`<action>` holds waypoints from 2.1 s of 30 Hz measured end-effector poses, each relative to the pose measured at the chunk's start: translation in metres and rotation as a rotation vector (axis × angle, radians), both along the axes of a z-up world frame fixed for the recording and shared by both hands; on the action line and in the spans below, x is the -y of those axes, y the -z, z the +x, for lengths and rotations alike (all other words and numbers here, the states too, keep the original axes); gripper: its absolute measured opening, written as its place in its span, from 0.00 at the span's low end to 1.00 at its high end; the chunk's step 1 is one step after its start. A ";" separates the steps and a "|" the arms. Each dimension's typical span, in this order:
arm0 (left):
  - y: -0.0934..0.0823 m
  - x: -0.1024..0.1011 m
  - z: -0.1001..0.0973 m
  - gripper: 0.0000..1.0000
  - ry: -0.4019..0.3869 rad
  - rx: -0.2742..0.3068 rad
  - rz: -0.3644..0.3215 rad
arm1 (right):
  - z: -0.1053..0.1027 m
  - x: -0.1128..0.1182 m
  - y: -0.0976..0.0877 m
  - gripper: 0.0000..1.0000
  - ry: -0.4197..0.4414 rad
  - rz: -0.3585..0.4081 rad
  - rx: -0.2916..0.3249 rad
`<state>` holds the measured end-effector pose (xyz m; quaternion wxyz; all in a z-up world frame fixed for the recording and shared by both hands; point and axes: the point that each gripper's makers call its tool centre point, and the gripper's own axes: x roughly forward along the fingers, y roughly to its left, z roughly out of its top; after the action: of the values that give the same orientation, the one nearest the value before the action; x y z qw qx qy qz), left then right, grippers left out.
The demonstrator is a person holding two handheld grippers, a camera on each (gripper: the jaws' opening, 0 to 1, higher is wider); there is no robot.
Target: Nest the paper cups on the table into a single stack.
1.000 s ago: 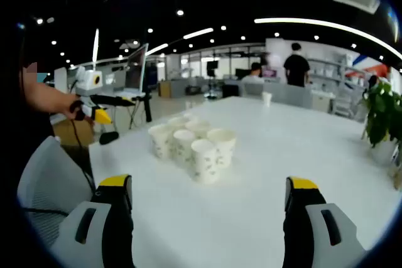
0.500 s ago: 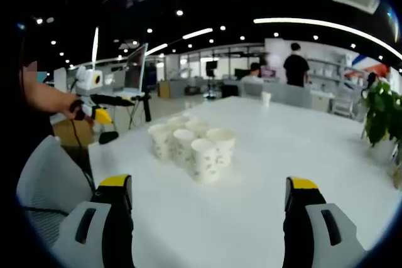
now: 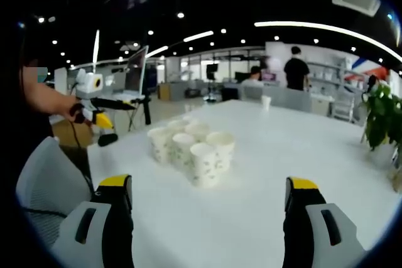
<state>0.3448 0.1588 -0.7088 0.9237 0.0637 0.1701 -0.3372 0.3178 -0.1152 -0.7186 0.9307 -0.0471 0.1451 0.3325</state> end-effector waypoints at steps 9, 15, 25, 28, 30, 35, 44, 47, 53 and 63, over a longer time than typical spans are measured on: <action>0.000 -0.004 0.010 0.98 -0.053 0.014 0.022 | 0.000 0.001 0.003 1.00 -0.004 -0.002 -0.012; 0.003 0.001 0.007 0.98 -0.018 0.005 0.031 | 0.002 0.001 0.004 1.00 -0.042 -0.040 -0.017; 0.007 0.009 0.003 0.98 0.029 -0.011 -0.006 | 0.014 0.002 -0.004 1.00 -0.045 -0.034 -0.006; 0.005 0.010 0.007 0.94 0.030 0.011 -0.046 | 0.014 0.000 -0.003 1.00 -0.047 -0.028 -0.011; 0.009 0.009 0.010 0.95 0.025 0.006 -0.048 | 0.014 -0.001 -0.002 1.00 -0.049 -0.028 -0.012; 0.019 0.013 0.018 0.98 0.022 -0.024 -0.075 | 0.013 -0.003 0.001 1.00 -0.051 -0.025 -0.021; 0.047 0.012 0.034 0.95 -0.020 -0.002 0.000 | 0.012 0.000 0.003 1.00 -0.029 -0.022 -0.028; 0.055 0.011 0.042 0.95 -0.048 0.003 0.012 | 0.010 0.001 0.005 1.00 -0.024 -0.018 -0.033; 0.061 0.008 0.055 0.92 -0.084 -0.003 0.001 | 0.008 0.002 0.007 1.00 -0.019 -0.014 -0.042; 0.065 0.015 0.067 0.81 -0.078 -0.007 0.008 | 0.007 0.004 0.009 1.00 -0.007 -0.008 -0.048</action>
<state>0.4117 0.1433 -0.7739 0.9354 0.0597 0.1769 -0.3004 0.3252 -0.1195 -0.7274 0.9256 -0.0432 0.1687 0.3361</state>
